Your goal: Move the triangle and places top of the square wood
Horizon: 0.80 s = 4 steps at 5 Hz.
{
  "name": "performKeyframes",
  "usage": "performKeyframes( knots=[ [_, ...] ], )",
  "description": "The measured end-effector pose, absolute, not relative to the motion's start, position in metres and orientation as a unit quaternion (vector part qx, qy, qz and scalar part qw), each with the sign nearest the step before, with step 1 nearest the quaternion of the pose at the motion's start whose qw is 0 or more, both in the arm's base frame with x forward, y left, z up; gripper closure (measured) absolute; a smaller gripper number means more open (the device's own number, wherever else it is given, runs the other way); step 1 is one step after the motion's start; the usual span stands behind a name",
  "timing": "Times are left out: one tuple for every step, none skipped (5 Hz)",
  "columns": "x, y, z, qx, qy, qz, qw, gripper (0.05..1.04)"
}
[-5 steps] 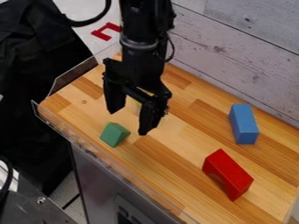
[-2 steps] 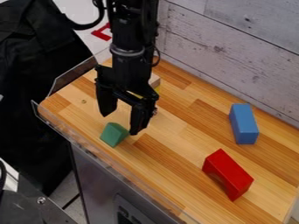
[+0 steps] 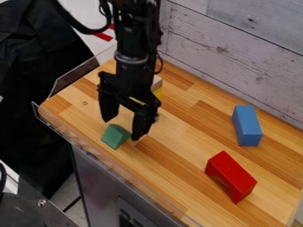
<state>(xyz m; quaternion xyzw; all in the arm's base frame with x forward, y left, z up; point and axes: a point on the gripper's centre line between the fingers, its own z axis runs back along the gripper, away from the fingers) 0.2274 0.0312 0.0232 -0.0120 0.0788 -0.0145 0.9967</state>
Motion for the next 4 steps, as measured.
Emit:
performKeyframes(
  knots=[
    [0.230,0.033,0.018,-0.013,0.085,-0.015,0.996,0.084],
    [0.235,0.039,0.008,-0.017,0.090,-0.001,0.996,0.085],
    [0.232,0.043,0.002,-0.022,0.097,0.014,0.995,0.084],
    [0.230,0.046,0.001,-0.023,0.095,0.021,0.995,0.084]
  ],
)
